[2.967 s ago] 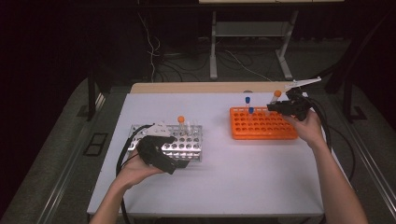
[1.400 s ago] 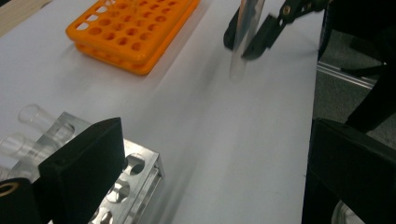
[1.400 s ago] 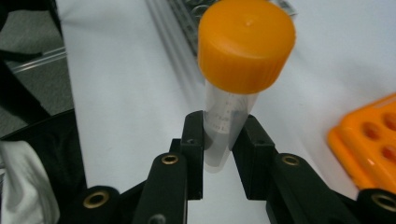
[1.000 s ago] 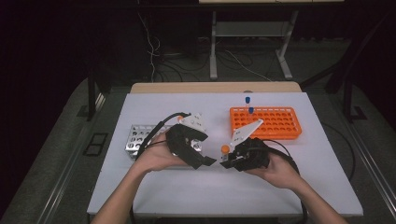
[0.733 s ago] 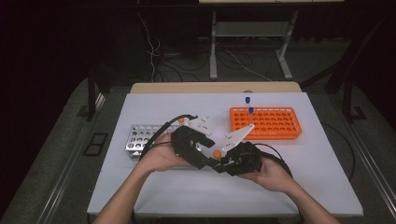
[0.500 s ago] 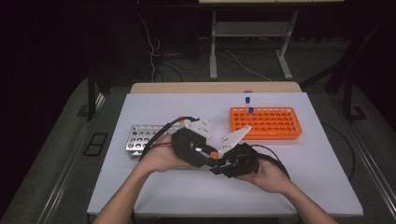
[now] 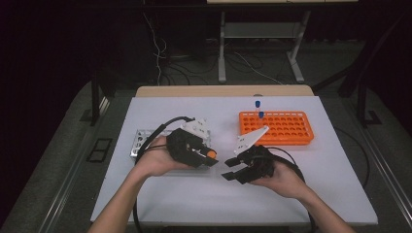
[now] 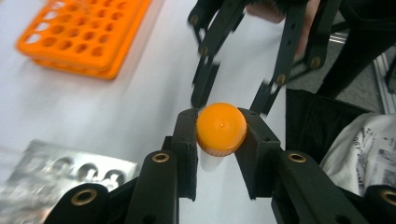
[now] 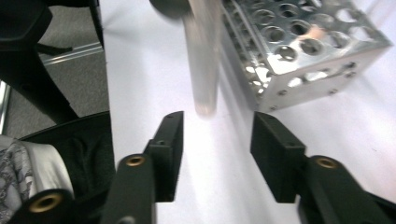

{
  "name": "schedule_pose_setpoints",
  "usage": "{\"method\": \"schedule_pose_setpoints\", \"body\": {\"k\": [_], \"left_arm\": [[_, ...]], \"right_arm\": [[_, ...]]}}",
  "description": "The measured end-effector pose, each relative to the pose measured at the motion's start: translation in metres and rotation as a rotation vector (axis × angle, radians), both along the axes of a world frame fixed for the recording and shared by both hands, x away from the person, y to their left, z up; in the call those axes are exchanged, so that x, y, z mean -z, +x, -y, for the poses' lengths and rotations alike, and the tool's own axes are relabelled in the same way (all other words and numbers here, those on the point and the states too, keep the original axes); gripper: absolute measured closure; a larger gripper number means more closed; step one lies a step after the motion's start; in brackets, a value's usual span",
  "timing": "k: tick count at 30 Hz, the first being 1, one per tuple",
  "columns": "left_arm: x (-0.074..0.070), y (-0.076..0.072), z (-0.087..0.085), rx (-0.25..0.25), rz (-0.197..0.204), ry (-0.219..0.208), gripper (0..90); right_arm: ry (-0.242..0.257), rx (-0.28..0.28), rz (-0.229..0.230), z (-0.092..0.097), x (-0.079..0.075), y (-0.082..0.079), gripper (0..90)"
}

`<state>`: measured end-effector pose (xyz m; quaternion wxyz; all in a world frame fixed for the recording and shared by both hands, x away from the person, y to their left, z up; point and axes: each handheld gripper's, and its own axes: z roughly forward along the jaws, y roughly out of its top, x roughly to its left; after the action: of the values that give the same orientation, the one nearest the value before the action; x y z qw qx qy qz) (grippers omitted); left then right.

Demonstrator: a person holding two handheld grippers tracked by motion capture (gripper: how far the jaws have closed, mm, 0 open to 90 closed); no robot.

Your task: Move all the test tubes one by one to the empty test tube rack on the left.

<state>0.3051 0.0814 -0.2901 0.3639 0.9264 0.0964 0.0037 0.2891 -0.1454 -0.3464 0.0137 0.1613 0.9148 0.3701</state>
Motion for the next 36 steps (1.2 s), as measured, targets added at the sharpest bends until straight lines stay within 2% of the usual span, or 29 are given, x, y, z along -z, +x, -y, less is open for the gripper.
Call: {"method": "schedule_pose_setpoints", "body": {"k": [10,15,17,19,20,21,28,36], "left_arm": [[-0.013,0.007,-0.024,-0.068,0.035,-0.009,68.8],[-0.016,0.013,-0.034,-0.114,0.047,0.018,68.8],[-0.016,0.017,-0.039,-0.13,0.05,0.024,68.8],[-0.016,0.02,-0.043,-0.146,0.05,0.017,68.8],[-0.016,0.022,-0.045,-0.154,0.053,0.017,68.8],[-0.016,0.024,-0.047,-0.161,0.054,0.019,68.8],[-0.018,0.036,-0.06,-0.219,0.058,0.006,68.8],[-0.024,0.044,-0.068,-0.255,0.081,-0.001,68.9]], "right_arm": [[0.037,0.092,0.0,0.029,-0.006,0.004,37.8],[0.054,0.128,-0.01,0.041,-0.009,0.006,15.8],[0.051,0.145,-0.004,0.046,-0.01,0.007,10.4],[0.058,0.168,-0.011,0.051,-0.011,0.007,9.2],[0.06,0.177,-0.016,0.053,-0.011,0.008,2.2],[0.058,0.177,-0.022,0.056,-0.011,0.009,0.3],[0.066,0.201,-0.035,0.071,-0.01,0.012,0.3],[0.075,0.235,-0.049,0.087,-0.007,0.018,0.3]]}}
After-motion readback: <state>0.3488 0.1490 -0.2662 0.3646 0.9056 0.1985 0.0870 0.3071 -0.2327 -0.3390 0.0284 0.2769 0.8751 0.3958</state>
